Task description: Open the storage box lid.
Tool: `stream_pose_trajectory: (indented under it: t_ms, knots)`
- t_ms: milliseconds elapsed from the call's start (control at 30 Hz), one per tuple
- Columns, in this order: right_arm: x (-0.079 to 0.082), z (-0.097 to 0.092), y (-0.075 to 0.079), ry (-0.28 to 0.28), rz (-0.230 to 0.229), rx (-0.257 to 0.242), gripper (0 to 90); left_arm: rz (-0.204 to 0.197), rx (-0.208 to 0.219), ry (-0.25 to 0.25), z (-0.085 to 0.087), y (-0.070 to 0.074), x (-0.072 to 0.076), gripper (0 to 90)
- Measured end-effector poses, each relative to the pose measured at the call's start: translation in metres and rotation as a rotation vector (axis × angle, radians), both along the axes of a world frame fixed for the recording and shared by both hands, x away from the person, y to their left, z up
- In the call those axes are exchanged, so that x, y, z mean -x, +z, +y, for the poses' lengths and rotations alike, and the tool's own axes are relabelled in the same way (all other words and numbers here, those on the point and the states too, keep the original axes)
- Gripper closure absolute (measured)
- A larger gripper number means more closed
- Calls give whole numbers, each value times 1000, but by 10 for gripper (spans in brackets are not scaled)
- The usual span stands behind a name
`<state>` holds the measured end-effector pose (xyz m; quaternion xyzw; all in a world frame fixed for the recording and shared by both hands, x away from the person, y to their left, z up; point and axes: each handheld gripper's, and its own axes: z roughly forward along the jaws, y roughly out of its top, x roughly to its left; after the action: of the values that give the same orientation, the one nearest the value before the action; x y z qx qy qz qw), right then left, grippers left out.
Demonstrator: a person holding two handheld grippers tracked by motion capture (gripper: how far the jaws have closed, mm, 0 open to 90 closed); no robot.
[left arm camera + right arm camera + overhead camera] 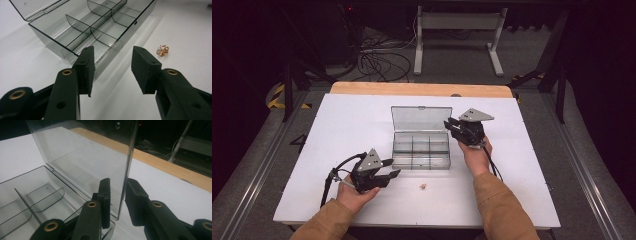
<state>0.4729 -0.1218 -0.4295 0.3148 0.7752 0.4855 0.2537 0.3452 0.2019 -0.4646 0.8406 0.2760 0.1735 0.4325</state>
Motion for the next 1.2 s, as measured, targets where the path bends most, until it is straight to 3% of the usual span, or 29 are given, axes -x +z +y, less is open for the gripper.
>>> stream_pose_trajectory:
  t_ms: [367, 533, 1033, 1200]
  knots:
    - [-6, -1, -4, -11, 1, -36, 764, 9, 1, 2, 0, 0, -1, 544]
    - [-9, 1, -8, -19, 12, -61, 678, 10, 2, 3, 0, 0, -1, 547]
    - [-21, 3, -22, -29, 32, -119, 583, 18, 7, 5, 0, 0, -2, 553]
    - [-25, 3, -28, -40, 62, -142, 558, 17, 5, 5, 0, 0, -2, 553]
